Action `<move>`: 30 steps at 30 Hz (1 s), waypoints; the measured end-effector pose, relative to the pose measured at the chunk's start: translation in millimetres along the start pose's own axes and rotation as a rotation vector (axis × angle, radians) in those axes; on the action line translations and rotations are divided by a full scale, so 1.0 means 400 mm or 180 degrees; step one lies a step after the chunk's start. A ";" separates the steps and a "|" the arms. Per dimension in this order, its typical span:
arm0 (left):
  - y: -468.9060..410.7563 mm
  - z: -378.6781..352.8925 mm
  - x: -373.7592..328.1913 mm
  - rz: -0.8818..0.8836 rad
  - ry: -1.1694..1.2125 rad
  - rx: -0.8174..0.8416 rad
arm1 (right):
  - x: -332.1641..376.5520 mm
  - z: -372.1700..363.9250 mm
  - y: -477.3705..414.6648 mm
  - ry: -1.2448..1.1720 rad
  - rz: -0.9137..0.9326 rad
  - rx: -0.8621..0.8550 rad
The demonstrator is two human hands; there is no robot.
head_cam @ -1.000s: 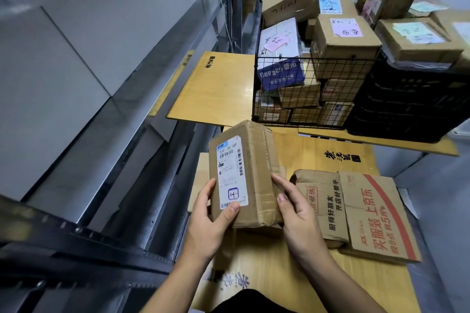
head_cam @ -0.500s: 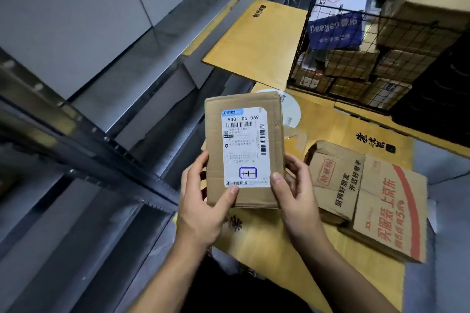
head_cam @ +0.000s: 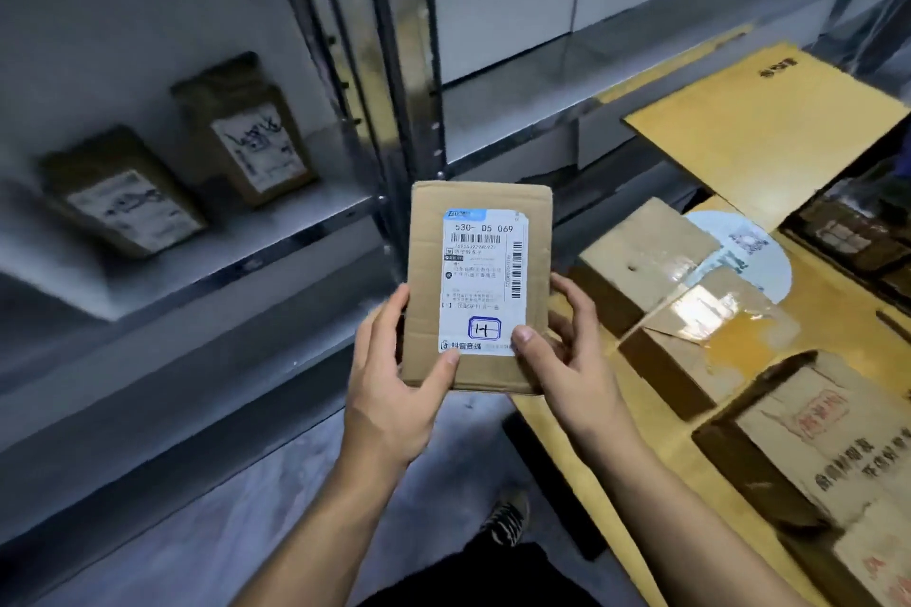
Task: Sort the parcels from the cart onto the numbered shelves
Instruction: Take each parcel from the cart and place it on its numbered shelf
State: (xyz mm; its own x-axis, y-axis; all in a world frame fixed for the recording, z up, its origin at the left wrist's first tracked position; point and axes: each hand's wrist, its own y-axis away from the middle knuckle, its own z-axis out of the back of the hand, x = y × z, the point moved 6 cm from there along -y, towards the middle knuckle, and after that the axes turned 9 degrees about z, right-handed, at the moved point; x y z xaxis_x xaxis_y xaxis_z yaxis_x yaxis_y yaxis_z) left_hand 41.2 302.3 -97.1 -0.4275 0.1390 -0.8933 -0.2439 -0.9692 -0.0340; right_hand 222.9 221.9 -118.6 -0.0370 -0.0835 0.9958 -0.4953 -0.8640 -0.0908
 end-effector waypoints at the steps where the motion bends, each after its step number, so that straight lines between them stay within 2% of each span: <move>1: 0.013 0.047 0.015 0.0004 -0.0033 -0.0135 | 0.004 -0.046 0.003 -0.0047 0.0024 0.0125; 6: 0.115 0.335 0.117 0.0048 -0.0186 -0.0777 | 0.033 -0.342 0.073 -0.0268 0.0208 0.0803; 14: 0.369 0.894 0.275 0.0315 -0.0570 -0.1449 | 0.102 -0.878 0.295 -0.0587 0.0376 0.1670; 20: 0.647 1.320 0.351 0.0689 -0.1552 -0.2180 | 0.219 -1.269 0.472 -0.0699 0.0567 0.2361; 25: 0.796 1.576 0.402 0.1321 -0.2619 -0.2344 | 0.332 -1.537 0.610 -0.0809 0.0885 0.2880; 30: 0.875 1.807 0.419 0.1752 -0.3108 -0.2594 | 0.457 -1.770 0.717 -0.0925 0.1305 0.3043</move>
State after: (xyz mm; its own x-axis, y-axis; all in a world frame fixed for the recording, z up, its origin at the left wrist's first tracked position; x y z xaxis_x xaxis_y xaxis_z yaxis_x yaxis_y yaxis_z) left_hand -744.9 133.5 65.3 -0.8139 -0.5393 -0.2162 0.5806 -0.7422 -0.3346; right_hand -540.4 310.4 44.2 0.2238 -0.4604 0.8590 0.3953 -0.7627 -0.5118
